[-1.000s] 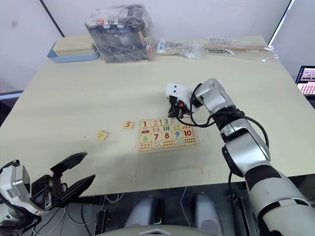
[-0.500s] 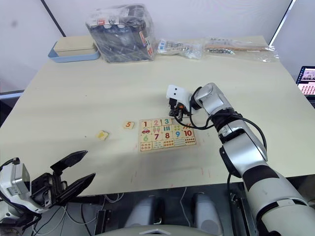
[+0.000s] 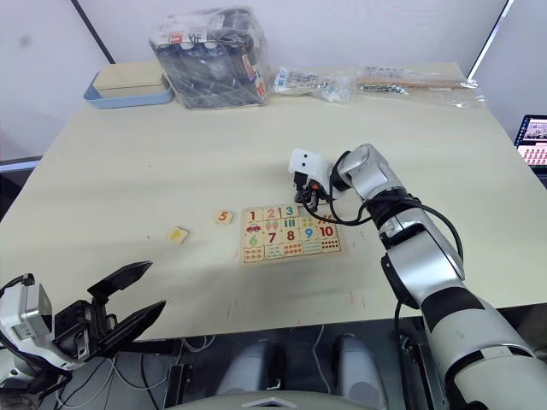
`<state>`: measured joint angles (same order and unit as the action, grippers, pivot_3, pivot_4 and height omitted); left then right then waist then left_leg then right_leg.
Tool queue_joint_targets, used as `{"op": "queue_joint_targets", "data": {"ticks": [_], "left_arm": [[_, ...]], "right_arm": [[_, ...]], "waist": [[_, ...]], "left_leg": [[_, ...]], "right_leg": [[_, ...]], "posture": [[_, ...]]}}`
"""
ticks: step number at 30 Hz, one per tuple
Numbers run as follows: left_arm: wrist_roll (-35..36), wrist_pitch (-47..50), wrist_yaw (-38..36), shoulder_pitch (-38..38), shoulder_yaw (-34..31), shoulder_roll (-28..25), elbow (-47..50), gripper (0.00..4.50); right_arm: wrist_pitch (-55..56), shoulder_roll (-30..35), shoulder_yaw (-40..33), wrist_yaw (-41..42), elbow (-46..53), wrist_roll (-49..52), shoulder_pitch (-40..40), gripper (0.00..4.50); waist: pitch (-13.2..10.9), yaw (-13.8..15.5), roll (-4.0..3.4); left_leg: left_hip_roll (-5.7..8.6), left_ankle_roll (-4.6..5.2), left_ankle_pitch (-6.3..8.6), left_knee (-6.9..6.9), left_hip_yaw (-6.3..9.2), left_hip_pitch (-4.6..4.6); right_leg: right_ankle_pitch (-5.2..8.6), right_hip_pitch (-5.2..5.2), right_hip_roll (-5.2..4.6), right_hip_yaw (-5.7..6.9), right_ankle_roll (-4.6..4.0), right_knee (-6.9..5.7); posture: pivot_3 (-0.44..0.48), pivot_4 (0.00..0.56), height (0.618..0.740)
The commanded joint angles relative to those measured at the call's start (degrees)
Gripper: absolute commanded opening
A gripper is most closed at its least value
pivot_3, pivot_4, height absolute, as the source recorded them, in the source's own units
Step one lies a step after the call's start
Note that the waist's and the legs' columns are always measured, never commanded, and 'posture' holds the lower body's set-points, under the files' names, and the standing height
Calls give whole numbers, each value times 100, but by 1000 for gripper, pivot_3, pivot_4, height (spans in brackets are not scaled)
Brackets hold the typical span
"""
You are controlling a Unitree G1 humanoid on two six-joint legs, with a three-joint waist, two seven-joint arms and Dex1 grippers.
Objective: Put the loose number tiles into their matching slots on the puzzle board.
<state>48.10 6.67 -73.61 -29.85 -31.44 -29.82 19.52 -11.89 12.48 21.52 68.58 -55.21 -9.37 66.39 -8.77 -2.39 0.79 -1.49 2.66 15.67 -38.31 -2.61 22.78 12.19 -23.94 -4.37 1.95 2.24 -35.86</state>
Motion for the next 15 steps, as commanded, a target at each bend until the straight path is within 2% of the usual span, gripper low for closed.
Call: {"op": "queue_joint_targets", "data": {"ticks": [1, 15], "left_arm": [[22, -94, -61, -31, -94, -47, 4, 4500], [31, -102, -61, -53, -112, -36, 13, 4500]], "right_arm": [[46, -30, -17, 47, 82, -15, -24, 9], [-1, -70, -14, 118, 167, -52, -81, 9]], "waist": [[0, 0, 0], [0, -1, 0]], "left_leg": [[0, 0, 0, 0, 0, 0], [0, 0, 0, 0, 0, -1]], "right_leg": [[0, 0, 0, 0, 0, 0], [0, 0, 0, 0, 0, 0]], "posture": [[0, 150, 740], [0, 150, 740]]}}
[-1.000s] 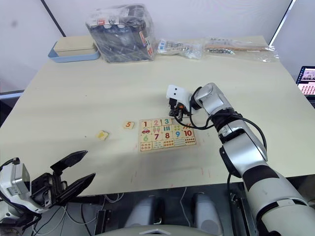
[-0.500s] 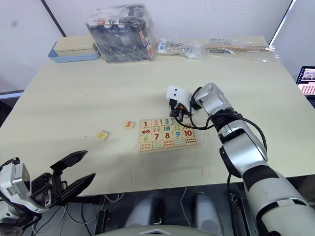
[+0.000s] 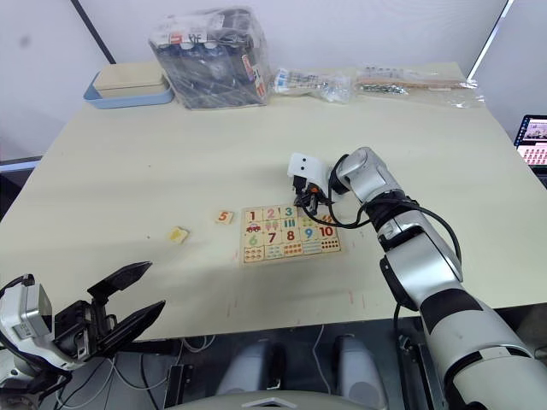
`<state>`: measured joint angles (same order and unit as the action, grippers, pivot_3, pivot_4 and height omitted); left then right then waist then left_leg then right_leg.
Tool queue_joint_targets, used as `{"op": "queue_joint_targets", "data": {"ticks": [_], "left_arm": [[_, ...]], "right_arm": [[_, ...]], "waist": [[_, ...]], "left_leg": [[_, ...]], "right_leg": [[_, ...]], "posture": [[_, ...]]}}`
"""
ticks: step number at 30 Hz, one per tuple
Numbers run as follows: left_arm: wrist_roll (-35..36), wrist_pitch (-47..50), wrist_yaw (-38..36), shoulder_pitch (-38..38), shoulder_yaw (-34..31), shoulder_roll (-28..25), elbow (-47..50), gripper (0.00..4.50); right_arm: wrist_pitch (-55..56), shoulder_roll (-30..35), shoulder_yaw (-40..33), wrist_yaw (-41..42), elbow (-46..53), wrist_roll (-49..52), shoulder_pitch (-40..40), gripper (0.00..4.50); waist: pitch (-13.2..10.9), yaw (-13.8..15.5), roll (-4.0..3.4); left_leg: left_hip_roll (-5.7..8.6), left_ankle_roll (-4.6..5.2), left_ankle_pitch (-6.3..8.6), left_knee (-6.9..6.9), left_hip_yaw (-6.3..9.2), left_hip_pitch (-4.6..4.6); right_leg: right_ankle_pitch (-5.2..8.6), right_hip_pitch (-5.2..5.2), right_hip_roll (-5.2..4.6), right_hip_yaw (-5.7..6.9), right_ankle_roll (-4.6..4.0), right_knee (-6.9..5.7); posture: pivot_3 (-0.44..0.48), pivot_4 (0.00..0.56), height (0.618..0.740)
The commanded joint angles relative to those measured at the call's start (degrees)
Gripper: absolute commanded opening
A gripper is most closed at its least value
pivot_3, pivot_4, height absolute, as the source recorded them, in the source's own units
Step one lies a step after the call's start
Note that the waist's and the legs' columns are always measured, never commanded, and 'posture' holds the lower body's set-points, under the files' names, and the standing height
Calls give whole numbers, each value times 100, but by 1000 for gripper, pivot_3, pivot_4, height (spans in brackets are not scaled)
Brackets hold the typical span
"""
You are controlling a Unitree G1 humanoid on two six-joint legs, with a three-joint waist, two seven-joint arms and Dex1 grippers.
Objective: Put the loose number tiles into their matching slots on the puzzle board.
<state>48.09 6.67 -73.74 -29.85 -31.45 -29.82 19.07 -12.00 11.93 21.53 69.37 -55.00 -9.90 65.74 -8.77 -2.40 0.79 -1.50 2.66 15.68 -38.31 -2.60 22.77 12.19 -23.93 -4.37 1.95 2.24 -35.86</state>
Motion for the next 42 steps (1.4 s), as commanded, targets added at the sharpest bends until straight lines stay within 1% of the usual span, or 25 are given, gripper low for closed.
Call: {"op": "queue_joint_targets", "data": {"ticks": [1, 5, 8, 9, 12, 15, 19, 21, 24, 25, 27, 29, 31, 33, 35, 36, 38, 39, 42], "left_arm": [[33, -103, -47, -55, -110, -33, 60, 4500], [29, -110, -38, -70, -108, -19, 71, 4500], [22, -116, -21, -65, -104, -10, 69, 4500], [13, -117, -8, -48, -97, -11, 56, 4500], [14, -105, 88, 1, -111, 17, 14, 4500], [6, -89, 162, 14, -130, 36, -10, 4500], [-2, -63, 288, 61, -201, 27, -131, 4500], [5, -61, 331, 86, -235, 13, -198, 4500], [-17, -78, 315, 106, -321, -32, -396, 4500], [-57, -80, 307, 112, -340, -57, -470, 4500], [-160, -114, 241, 126, -352, -111, -646, 4500], [-222, -173, 195, 179, -376, -140, -825, 4500], [-245, -208, 145, 220, -390, -162, -960, 4500], [-293, -235, 112, 274, -366, -183, -1078, 4500], [-329, -232, 140, 354, -345, -200, -1158, 4500], [-340, -231, 147, 385, -339, -210, -1196, 4500], [-365, -232, 136, 450, -330, -234, -1281, 4500], [-380, -225, 130, 487, -332, -257, -1337, 4500], [-419, -203, 102, 594, -316, -326, -1487, 4500]], "right_arm": [[9, -12, -20, 37, 152, 2, -15, 9], [1, 66, -106, 17, 259, 58, -21, 9], [-48, 261, -290, 187, 657, 279, -129, 9], [-74, 368, -382, 311, 928, 420, -261, 9], [-32, 734, -655, 581, 1910, 834, -846, 9], [-81, 915, -1160, 729, 2928, 1572, -1563, 9], [-203, 1143, -1747, 573, 4079, 2266, -2429, 9], [-362, 1226, -1929, 438, 4468, 2522, -2720, 9], [-884, 1595, -2252, 438, 5328, 3055, -3445, 9], [-893, 1718, -2508, 476, 5605, 3326, -3774, 9], [-984, 1992, -2828, 394, 5997, 3565, -4313, 9], [-932, 2150, -2961, 233, 6231, 3623, -4675, 532], [-765, 2264, -3081, 153, 6397, 3646, -5000, 1243], [-651, 2417, -3382, 138, 6565, 3749, -5456, 2198], [-678, 2516, -3708, 69, 6699, 3971, -5797, 3046], [-685, 2571, -3828, 50, 6761, 4054, -5944, 3677], [-645, 2689, -4092, 63, 6868, 4161, -6312, 4390], [-632, 2734, -4236, 73, 6923, 4226, -6507, 4460], [-459, 2847, -4615, 129, 6954, 4343, -6995, 4460]], "waist": [[0, 0, 0], [0, 1, 0], [0, 13, -1], [0, 16, -1], [1, 41, 2], [4, 43, 6], [2, 28, 3], [3, 42, 4], [5, 102, 9], [5, 124, 8], [6, 194, 10], [4, 199, 7], [5, 186, 10], [7, 183, 12], [7, 199, 13], [7, 201, 13], [7, 206, 14], [8, 226, 16], [11, 281, 20]], "left_leg": [[0, 0, 0, 0, 0, 0], [0, 0, 0, 0, 0, 0], [0, 0, 0, 0, 1, 1], [0, 1, 0, 0, 1, 1], [2, 2, 1, 0, 2, 3], [3, 3, 2, 0, 3, 3], [1, 5, 2, 1, 1, 1], [1, 5, 1, 0, 2, -3], [0, 5, 1, -2, 5, -3], [0, 5, 2, -2, 5, -3], [1, 6, 2, -2, 5, 1], [3, 9, 4, -2, 2, 1], [3, 9, 4, -3, 0, -1], [-2, 9, 4, -4, 0, -4], [-2, 9, 4, -4, 2, -6], [-2, 9, 4, -4, 2, -5], [-1, 9, 4, -5, -1, -4], [-1, 9, 4, -5, 0, -4], [-2, 9, 4, -3, 2, -2]], "right_leg": [[0, 0, 0, 0, 0, 0], [0, 0, 0, 0, 0, 0], [0, 0, -1, 1, 0, 1], [0, 0, -3, 1, 0, 1], [0, 2, -6, 4, 0, 4], [0, 3, -9, 6, 1, 5], [0, 4, -6, 4, 2, 3], [0, 4, -3, 1, 2, 2], [0, 7, -2, 5, 2, 1], [1, 8, -3, 5, 2, 4], [1, 7, -5, 7, 3, 6], [2, 8, -8, 7, 4, 10], [2, 8, -7, 5, 4, 10], [2, 8, -6, 8, 5, 8], [3, 8, -6, 11, 6, 8], [3, 9, -5, 11, 6, 8], [2, 9, -6, 9, 6, 8], [3, 9, -6, 9, 6, 8], [3, 10, -6, 12, 5, 11]], "posture": [[0, 150, 740], [0, 150, 740], [0, 150, 740], [0, 150, 740], [0, 150, 740], [0, 150, 740], [0, 150, 740], [0, 150, 740], [0, 150, 740], [0, 150, 740], [0, 150, 740], [0, 150, 740], [0, 150, 740], [0, 150, 740], [0, 150, 740], [0, 150, 740], [0, 150, 740], [0, 150, 740], [0, 150, 740]]}}
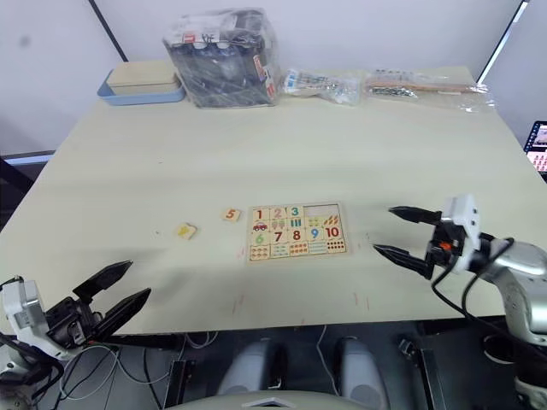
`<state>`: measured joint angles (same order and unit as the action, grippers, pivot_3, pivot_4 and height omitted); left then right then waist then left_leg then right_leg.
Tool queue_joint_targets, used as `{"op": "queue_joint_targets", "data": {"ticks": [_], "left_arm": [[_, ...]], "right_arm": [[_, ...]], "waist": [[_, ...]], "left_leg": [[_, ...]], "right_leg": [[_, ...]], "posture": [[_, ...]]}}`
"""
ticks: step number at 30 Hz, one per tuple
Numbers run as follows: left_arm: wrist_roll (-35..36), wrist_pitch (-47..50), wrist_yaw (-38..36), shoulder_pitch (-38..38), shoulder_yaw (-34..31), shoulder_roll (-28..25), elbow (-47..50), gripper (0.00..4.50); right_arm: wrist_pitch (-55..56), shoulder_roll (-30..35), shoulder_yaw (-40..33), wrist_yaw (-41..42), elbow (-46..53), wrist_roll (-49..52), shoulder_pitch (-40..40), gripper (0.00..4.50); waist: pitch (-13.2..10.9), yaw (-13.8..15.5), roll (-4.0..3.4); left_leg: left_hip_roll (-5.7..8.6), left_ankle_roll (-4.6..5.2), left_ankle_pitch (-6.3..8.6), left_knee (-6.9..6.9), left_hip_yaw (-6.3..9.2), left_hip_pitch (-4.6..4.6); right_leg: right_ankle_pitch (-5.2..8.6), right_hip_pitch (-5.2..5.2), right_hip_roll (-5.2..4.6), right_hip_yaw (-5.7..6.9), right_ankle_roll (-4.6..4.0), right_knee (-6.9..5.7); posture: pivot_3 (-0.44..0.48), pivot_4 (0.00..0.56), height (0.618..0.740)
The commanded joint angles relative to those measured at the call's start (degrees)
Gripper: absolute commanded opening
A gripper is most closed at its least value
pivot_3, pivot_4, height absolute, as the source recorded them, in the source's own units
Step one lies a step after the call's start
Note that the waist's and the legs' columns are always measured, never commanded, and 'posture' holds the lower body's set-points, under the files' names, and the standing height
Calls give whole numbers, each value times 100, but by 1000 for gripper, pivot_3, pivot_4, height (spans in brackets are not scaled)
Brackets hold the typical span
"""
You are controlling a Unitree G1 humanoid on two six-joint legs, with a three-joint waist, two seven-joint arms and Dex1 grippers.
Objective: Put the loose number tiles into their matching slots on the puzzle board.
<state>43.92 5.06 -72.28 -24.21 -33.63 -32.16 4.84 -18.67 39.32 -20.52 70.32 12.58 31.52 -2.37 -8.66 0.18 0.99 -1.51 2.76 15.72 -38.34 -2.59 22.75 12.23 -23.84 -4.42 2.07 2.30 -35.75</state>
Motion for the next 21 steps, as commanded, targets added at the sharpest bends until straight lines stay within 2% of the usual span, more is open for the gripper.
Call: {"op": "queue_joint_targets", "data": {"ticks": [1, 7, 11, 21], "left_arm": [[-22, -41, -52, 71, -78, -118, -109, 4500], [-111, -4, -95, 322, -10, -271, -317, 4500], [-153, -6, -159, 407, 4, -342, -421, 4500], [-148, 32, -177, 332, -62, -399, -359, 4500]], "right_arm": [[262, 141, -493, 63, 181, 234, -302, 4460], [536, 226, -661, 135, -7, 258, -613, 4460], [648, 238, -654, 138, -71, 253, -666, 4460], [769, 183, -484, 158, -81, 313, -656, 4460]], "waist": [[0, 25, 0], [2, 46, 1], [2, 56, 3], [2, 60, 3]], "left_leg": [[0, 0, 0, 0, -1, 0], [-7, 0, 0, -4, -4, -11], [-8, 0, 0, -3, -6, -9], [-7, 0, 0, -3, -6, -7]], "right_leg": [[0, 0, 0, -1, 0, 0], [10, 0, 6, -4, 19, -2], [0, 0, 7, -5, 2, -1], [0, 1, 5, -4, 2, -1]], "posture": [[0, 150, 740], [0, 150, 740], [0, 150, 740], [0, 150, 740]]}}
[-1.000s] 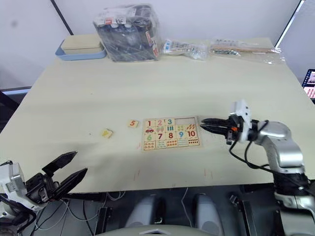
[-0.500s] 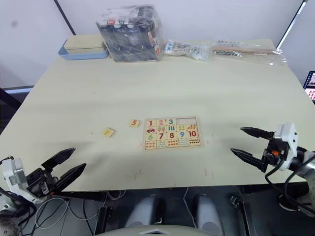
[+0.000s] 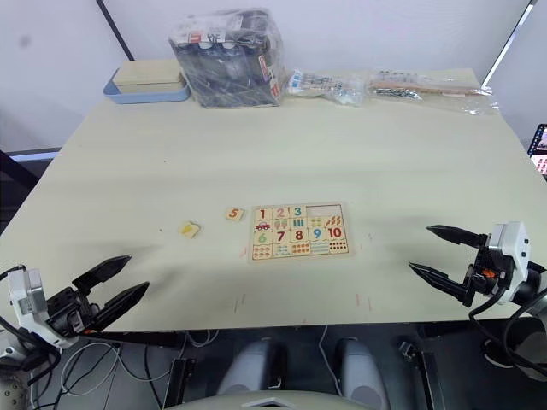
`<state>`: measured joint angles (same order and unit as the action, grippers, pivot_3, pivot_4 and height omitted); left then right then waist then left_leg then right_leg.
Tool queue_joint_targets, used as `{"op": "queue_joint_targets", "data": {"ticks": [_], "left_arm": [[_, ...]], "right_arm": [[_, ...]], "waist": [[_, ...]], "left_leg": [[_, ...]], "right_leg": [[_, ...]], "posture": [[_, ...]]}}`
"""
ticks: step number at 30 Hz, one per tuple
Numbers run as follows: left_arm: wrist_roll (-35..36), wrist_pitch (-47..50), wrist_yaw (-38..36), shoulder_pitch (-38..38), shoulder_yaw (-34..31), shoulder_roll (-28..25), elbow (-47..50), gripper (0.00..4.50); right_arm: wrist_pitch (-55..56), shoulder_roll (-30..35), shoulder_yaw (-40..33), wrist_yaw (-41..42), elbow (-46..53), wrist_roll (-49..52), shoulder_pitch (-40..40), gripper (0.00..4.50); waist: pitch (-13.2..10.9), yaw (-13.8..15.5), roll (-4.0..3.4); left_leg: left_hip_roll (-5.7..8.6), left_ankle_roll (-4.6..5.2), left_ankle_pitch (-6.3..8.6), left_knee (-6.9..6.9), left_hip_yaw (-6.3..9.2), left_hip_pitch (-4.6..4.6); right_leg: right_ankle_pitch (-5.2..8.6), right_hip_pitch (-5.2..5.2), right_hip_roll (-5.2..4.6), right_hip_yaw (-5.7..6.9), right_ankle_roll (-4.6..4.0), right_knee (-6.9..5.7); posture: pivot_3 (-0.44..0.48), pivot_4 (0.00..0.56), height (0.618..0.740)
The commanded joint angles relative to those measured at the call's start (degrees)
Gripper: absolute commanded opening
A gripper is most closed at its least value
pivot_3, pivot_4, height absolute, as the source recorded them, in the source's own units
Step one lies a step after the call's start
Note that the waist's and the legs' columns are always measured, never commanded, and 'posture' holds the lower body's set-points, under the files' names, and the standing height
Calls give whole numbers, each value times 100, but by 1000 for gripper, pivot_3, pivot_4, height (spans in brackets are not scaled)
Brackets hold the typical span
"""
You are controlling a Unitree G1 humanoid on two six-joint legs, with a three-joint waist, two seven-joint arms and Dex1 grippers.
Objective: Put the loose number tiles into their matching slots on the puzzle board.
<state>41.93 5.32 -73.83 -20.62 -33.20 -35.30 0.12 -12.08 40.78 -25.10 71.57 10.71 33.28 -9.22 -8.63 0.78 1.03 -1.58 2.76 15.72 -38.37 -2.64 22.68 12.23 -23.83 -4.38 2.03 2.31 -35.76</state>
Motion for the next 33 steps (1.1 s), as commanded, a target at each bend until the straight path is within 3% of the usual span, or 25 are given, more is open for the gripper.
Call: {"op": "queue_joint_targets", "data": {"ticks": [1, 18, 25, 29, 33], "left_arm": [[58, 31, -13, -16, -98, -96, 135, 4500], [191, 600, 145, 365, -133, -525, 457, 4500], [54, 1431, 1463, 679, 103, -575, 1151, 4500], [-537, 2012, 2641, 837, 446, -632, 1652, 4500], [-743, 2685, 3299, 987, 710, -765, 2027, 4500]], "right_arm": [[95, 45, -9, 32, 127, 157, 38, 4460], [-100, 60, 422, -70, 630, 446, 438, 4460], [-207, 72, 466, -143, 806, 620, 585, 4460], [-270, 94, 579, -90, 1025, 733, 614, 4460], [-276, 111, 684, -92, 1241, 807, 627, 4460]], "waist": [[0, 1, -1], [0, 1, 0], [3, 10, 6], [3, 6, 6], [3, 6, 6]], "left_leg": [[0, 0, 0, 0, 0, 0], [1, 0, 0, 0, -1, 0], [1, 0, -1, -2, 2, -3], [1, 0, -1, 0, 3, -4], [1, -1, -1, -1, 3, -5]], "right_leg": [[0, 0, 0, 0, 0, 0], [-1, 4, 1, 0, -1, -1], [-1, 10, 1, 1, 0, -1], [-2, 11, 3, -1, -1, -1], [-2, 13, 7, -4, -1, -2]], "posture": [[0, 150, 740], [0, 150, 740], [0, 150, 740], [0, 150, 740], [0, 150, 740]]}}
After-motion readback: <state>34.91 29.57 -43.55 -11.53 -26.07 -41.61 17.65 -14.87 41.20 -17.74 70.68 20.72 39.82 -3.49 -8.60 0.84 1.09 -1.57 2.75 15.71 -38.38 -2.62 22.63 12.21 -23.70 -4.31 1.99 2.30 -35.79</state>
